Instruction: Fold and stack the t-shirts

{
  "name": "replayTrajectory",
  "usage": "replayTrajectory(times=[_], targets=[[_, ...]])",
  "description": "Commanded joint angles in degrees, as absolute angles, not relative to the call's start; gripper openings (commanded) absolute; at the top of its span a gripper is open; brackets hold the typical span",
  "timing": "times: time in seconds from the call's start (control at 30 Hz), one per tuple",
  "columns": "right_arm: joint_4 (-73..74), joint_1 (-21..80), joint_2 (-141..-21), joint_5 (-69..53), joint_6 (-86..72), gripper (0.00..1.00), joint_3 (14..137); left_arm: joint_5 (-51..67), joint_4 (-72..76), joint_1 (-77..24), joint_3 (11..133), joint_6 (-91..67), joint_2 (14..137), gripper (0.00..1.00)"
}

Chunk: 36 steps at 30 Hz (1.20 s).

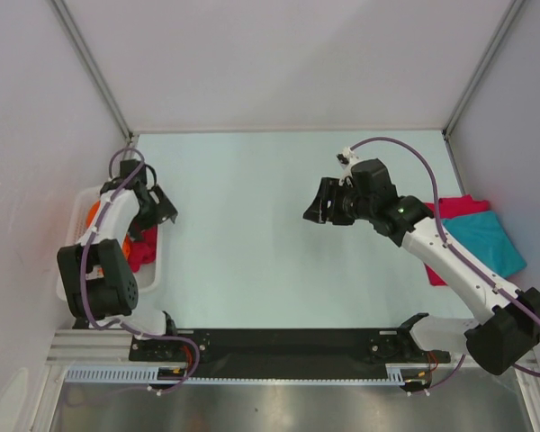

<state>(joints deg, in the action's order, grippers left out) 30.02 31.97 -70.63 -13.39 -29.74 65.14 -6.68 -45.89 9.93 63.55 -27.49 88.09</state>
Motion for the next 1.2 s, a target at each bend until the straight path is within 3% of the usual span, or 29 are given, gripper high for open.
replayTrajectory(times=[0.0, 0.17, 0.47, 0.77, 1.17], targets=[[29.4, 31.7, -68.6, -14.5, -28.8, 0.59, 65.2, -15.0, -50.4, 5.5, 73.5, -31.5, 84.7, 0.99], [29.6, 31.7, -68.9, -14.3, -28.7, 0.59, 65.0, -20.9, -51.4, -3.1, 78.2, -33.1, 83.3, 1.00], [29.5, 31.7, -69.6, -13.8, -28.7, 0.59, 65.4, -15.3, -48.3, -18.3, 75.9, -33.4, 92.1, 1.00], [30.4, 31.7, -69.8, -12.4, -28.3, 0.59, 65.2, -15.8, -48.5, -18.5, 68.2, -34.1, 94.4, 1.00], [30.4, 31.6, -69.2, -11.8, -28.1, 0.59, 63.5, -15.7, -49.0, -14.3, 54.1, -36.4, 86.2, 1.00]])
